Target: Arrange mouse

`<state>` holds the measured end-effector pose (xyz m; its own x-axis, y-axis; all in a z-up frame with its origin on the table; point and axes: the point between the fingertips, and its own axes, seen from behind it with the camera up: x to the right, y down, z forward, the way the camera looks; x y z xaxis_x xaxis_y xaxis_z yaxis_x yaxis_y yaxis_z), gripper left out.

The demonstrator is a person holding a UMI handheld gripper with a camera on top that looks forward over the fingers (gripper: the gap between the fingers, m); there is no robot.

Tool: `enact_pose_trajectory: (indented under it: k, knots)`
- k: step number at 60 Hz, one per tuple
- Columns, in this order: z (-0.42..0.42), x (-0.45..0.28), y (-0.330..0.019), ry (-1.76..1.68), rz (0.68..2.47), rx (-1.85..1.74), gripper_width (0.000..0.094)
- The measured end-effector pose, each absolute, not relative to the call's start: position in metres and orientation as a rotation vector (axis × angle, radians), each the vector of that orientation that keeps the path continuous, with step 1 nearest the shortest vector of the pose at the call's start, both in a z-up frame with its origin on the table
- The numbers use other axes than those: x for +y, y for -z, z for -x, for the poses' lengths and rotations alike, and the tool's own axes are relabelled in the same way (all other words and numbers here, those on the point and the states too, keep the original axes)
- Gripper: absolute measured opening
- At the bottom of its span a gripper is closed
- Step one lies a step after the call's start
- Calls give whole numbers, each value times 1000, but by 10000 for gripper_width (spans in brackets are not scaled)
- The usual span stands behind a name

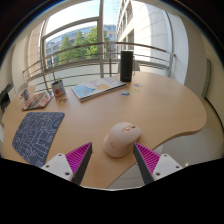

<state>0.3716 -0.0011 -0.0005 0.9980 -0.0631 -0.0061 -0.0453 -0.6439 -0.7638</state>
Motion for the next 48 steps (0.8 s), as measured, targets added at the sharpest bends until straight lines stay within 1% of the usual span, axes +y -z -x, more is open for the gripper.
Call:
enact_pose_trajectory:
  k: [10,14,16,21,24,26,33,38,40,42,48]
  knots:
    - [-383,37,9,24,2269,124,848]
    - [-392,59,12,29,2260,133,830]
    - [-387,56,14,47,2260,139,801]
    - [-395,70,13,95,2240,145,671]
    - [-393,74,12,99,2229,155,560]
    - [-392,76,13,100,2225,153,550]
    - [-394,78,9,130,2217,141,458]
    - [-396,76,4,163,2219,155,429]
    - [-396,75,-6,179,2207,165,430]
    - [-396,76,-23,199,2184,168,430]
    - [-381,82,-106,233,2053,188,429]
